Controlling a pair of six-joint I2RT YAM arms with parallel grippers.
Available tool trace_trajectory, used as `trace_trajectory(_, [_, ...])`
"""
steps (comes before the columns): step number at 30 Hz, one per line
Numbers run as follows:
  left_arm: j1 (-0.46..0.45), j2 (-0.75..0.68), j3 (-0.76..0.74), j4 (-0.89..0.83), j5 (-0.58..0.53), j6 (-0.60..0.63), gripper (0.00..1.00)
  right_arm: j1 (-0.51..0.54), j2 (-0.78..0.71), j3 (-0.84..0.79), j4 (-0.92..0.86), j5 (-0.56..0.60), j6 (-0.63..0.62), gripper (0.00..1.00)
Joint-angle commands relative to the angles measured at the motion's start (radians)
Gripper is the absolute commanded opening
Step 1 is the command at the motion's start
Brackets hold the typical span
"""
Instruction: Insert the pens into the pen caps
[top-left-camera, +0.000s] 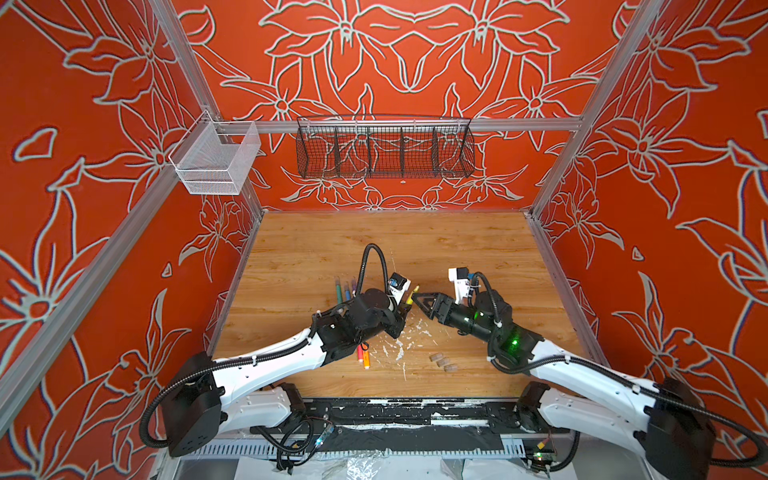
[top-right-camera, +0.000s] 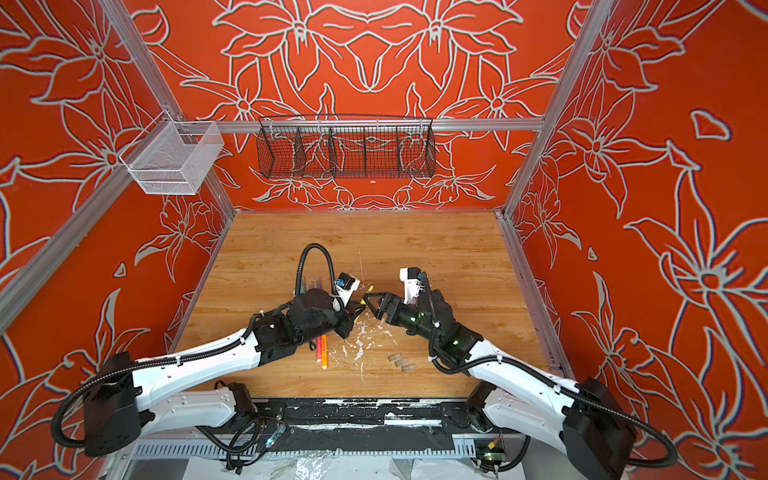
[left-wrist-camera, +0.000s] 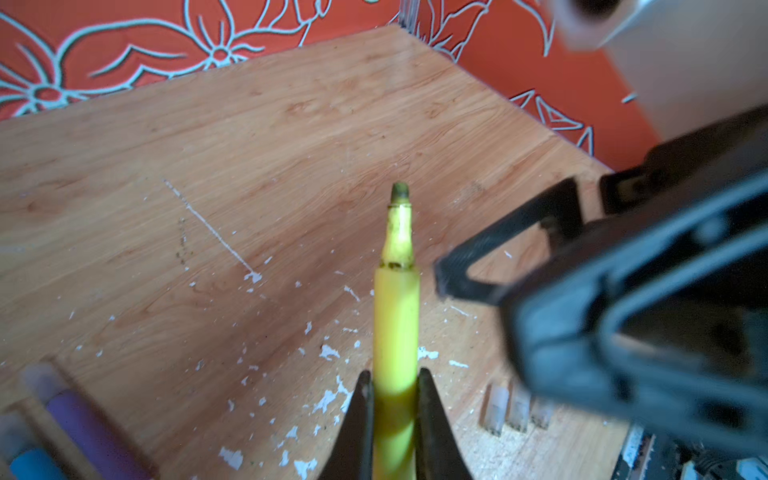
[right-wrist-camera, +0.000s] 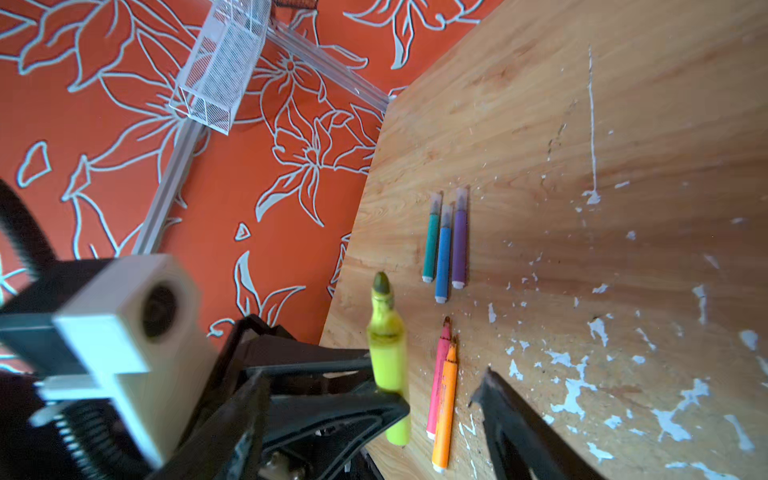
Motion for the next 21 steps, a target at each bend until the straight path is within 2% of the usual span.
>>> trace_trajectory(1, [0.001, -0.015, -0.003, 0.059, 0.05, 0.036, 0.0, 0.031, 0.016, 0.04, 0.073, 0.073, 0.012, 0.79])
trace_trajectory(14, [0.001, -0.036, -0.025, 0.086, 0.135, 0.058, 0.0, 0.058, 0.034, 0.054, 0.038, 0.167, 0.01, 0.63])
trace_trajectory(19, [0.001, -0.027, -0.023, 0.087, 0.15, 0.066, 0.0, 0.061, 0.052, 0.077, 0.039, 0.163, 0.015, 0.52])
trace_trajectory(21, [0.001, -0.024, -0.019, 0.085, 0.153, 0.064, 0.0, 0.061, 0.067, 0.088, 0.039, 0.158, 0.018, 0.43])
